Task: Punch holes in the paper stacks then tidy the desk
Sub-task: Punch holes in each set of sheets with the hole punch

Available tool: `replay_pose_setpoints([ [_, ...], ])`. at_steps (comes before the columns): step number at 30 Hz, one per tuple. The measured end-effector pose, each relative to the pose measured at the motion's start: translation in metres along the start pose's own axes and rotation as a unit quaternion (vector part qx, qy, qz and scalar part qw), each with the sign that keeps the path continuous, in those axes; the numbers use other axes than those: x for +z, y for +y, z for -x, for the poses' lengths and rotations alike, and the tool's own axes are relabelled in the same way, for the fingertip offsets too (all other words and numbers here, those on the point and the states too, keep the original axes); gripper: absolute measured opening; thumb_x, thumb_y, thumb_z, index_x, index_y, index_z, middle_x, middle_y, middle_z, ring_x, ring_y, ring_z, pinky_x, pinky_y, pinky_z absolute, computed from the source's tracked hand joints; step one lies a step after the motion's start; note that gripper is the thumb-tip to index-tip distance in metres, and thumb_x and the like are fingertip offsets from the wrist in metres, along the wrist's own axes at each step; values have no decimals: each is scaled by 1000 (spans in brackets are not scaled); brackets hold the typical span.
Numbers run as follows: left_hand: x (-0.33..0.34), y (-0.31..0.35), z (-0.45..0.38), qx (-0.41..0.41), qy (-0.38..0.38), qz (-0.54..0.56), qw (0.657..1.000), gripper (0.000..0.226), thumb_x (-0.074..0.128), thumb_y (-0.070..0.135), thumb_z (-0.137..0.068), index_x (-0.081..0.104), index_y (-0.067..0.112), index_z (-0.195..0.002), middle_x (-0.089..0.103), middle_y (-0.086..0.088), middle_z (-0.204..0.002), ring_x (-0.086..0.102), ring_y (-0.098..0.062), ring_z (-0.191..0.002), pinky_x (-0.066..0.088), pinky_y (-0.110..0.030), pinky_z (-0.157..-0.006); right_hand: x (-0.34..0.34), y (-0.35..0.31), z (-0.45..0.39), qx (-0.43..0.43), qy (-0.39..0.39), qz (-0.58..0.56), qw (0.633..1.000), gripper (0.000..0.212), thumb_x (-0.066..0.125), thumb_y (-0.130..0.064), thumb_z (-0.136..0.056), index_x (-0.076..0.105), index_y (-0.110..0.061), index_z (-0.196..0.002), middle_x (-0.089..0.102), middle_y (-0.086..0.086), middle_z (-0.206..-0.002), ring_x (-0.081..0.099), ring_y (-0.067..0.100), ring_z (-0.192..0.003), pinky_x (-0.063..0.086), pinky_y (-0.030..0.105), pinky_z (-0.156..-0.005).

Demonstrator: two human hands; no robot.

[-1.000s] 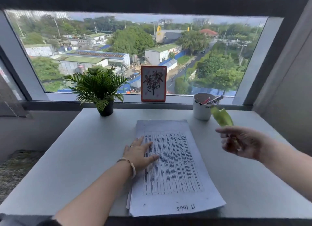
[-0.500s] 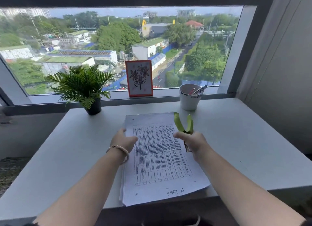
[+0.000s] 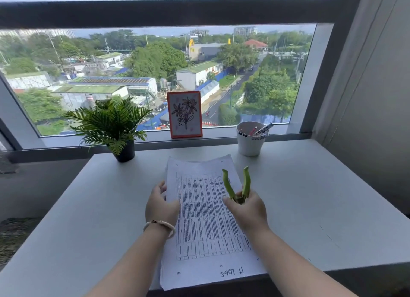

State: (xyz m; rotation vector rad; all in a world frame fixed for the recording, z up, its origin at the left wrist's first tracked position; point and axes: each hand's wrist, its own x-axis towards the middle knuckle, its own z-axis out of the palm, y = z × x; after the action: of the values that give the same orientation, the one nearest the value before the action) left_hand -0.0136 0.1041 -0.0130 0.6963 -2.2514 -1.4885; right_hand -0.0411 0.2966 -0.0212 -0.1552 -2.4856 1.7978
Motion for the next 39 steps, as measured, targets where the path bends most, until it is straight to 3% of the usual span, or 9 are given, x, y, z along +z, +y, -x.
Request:
replay_pose_setpoints([
  [6, 0, -9, 10, 18, -11, -48, 999, 62, 55, 2, -82, 43, 17, -141, 56, 0, -135, 60, -16, -112, 43, -19, -84, 3, 7, 3, -52, 14, 34, 998, 27, 79, -26, -74, 52, -22, -76, 62, 1, -78, 57, 5, -68, 36, 15, -56],
  [11, 3, -8, 14, 48, -27, -160, 986, 64, 56, 9, -86, 36, 25, -145, 67, -9, -113, 58, -22, -70, 45, -27, -66, 6, 11, 4, -62, 28, 23, 997, 28, 80, -24, -73, 53, -21, -78, 56, -9, -78, 58, 11, -75, 37, 12, -59],
  [17, 4, -4, 20, 96, -41, -179, 978, 65, 55, 11, -87, 32, 27, -146, 46, -2, -145, 57, -31, -112, 47, -41, -95, 6, 11, 3, -76, 22, 16, 997, 32, 81, -23, -73, 50, -23, -79, 60, 1, -86, 60, 11, -73, 42, 17, -60],
  [20, 1, 0, 25, 105, -59, -176, 977, 64, 55, 9, -88, 32, 24, -146, 54, -2, -137, 63, -29, -94, 52, -32, -82, 7, 11, 3, -99, 32, 47, 993, 30, 80, -23, -71, 51, -20, -73, 54, 0, -88, 57, 11, -74, 40, 16, -62],
  [23, -4, 1, 24, 111, -62, -141, 982, 64, 58, 7, -85, 36, 22, -144, 50, -1, -140, 60, -24, -112, 50, -34, -94, 10, 12, 2, -105, 36, 63, 992, 28, 80, -25, -69, 53, -18, -73, 55, 0, -85, 58, 16, -80, 46, 27, -68],
  [27, -10, -1, 17, 53, -57, -49, 996, 65, 63, 3, -81, 42, 16, -141, 55, -1, -134, 55, -19, -121, 46, -31, -99, 9, 10, 5, -98, 39, 49, 993, 30, 80, -22, -71, 51, -21, -76, 58, 0, -83, 59, 14, -76, 43, 21, -62],
  [32, -14, -1, 13, -22, -47, 26, 998, 32, 61, -1, -78, 67, 26, -93, 72, 5, -85, 65, -14, -75, 49, -23, -64, 9, 11, 7, -101, 49, 33, 993, 30, 81, -20, -72, 53, -19, -80, 57, -3, -84, 58, 7, -72, 40, 14, -59],
  [34, -13, 0, 11, -33, -35, 41, 998, 34, 61, 1, -79, 70, 23, -104, 68, 9, -77, 61, -11, -68, 46, -21, -57, 10, 11, 7, -103, 63, 23, 992, 29, 82, -18, -72, 55, -14, -82, 52, -12, -84, 57, 1, -71, 38, 9, -58],
  [39, -10, 7, 5, -79, -51, 61, 994, 33, 71, 13, -80, 67, 10, -113, 66, 1, -87, 63, -18, -81, 49, -29, -79, 12, 11, 5, -110, 91, -23, 989, 29, 83, -13, -70, 56, -13, -82, 54, -11, -89, 64, 3, -66, 45, 11, -60],
])
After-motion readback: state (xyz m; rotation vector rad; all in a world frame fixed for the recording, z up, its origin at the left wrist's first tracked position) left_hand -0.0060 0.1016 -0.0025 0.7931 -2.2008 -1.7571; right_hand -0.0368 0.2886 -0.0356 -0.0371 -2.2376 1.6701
